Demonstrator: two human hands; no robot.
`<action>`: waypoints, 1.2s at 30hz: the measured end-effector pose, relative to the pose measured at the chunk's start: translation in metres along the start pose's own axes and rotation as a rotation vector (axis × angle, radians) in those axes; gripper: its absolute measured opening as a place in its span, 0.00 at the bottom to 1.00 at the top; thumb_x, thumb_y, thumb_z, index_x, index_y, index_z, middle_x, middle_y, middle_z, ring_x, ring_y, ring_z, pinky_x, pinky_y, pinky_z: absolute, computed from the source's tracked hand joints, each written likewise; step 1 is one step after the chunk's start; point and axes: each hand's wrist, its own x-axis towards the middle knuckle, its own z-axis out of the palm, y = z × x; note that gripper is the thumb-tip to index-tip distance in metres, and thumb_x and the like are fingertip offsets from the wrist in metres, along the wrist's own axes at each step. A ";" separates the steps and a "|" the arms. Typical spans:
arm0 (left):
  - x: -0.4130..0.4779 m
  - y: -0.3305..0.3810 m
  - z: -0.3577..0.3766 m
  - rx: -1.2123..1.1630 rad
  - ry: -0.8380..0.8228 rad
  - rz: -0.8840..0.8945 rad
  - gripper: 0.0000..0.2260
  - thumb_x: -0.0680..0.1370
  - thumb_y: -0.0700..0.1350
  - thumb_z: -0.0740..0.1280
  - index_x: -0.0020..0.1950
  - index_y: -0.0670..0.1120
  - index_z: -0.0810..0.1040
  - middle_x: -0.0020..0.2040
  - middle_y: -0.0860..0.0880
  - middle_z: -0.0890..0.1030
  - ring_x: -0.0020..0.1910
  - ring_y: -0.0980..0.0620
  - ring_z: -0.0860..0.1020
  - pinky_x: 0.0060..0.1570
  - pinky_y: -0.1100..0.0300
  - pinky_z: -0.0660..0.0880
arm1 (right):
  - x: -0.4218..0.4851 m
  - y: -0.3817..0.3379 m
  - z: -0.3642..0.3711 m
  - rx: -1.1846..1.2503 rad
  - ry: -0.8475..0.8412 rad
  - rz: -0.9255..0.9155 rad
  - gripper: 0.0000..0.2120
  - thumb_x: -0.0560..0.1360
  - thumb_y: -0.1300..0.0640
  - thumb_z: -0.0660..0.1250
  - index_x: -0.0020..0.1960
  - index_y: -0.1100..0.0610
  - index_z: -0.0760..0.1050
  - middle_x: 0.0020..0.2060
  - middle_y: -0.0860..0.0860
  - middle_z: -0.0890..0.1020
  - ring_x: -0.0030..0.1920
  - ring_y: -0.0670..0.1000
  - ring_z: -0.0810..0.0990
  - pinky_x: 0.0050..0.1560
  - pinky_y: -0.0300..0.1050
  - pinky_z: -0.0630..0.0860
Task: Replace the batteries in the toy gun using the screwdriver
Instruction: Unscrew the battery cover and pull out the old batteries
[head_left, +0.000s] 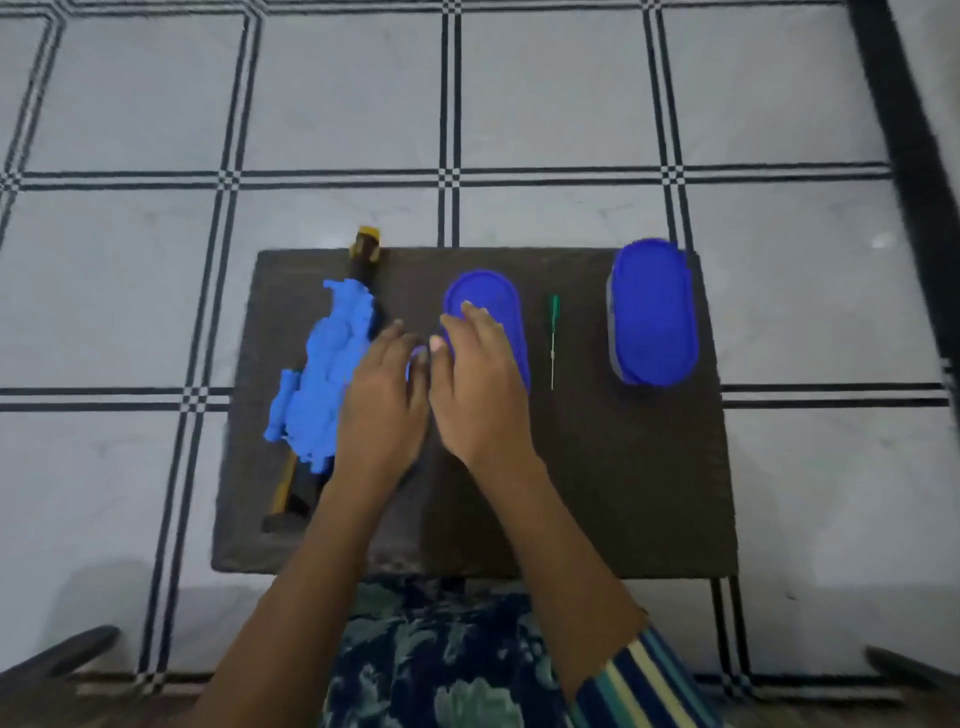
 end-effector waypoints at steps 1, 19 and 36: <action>0.000 -0.013 0.020 -0.010 0.015 0.027 0.16 0.80 0.45 0.58 0.60 0.38 0.77 0.65 0.38 0.76 0.66 0.43 0.72 0.63 0.59 0.64 | -0.001 0.016 0.015 -0.025 0.024 -0.016 0.19 0.79 0.57 0.57 0.63 0.66 0.76 0.66 0.64 0.74 0.69 0.64 0.70 0.72 0.59 0.64; -0.073 -0.084 0.057 0.143 0.127 0.411 0.21 0.77 0.53 0.53 0.62 0.44 0.76 0.62 0.47 0.78 0.61 0.46 0.76 0.56 0.45 0.75 | -0.074 0.071 0.058 -0.214 0.329 -0.385 0.16 0.78 0.59 0.60 0.60 0.66 0.77 0.62 0.63 0.78 0.66 0.63 0.75 0.70 0.59 0.68; -0.112 -0.075 0.033 0.338 0.165 0.385 0.13 0.81 0.47 0.60 0.58 0.43 0.79 0.61 0.47 0.79 0.59 0.45 0.77 0.53 0.53 0.73 | -0.099 0.101 0.001 -0.235 0.086 -0.074 0.05 0.79 0.60 0.62 0.45 0.58 0.69 0.46 0.54 0.75 0.48 0.53 0.77 0.48 0.49 0.78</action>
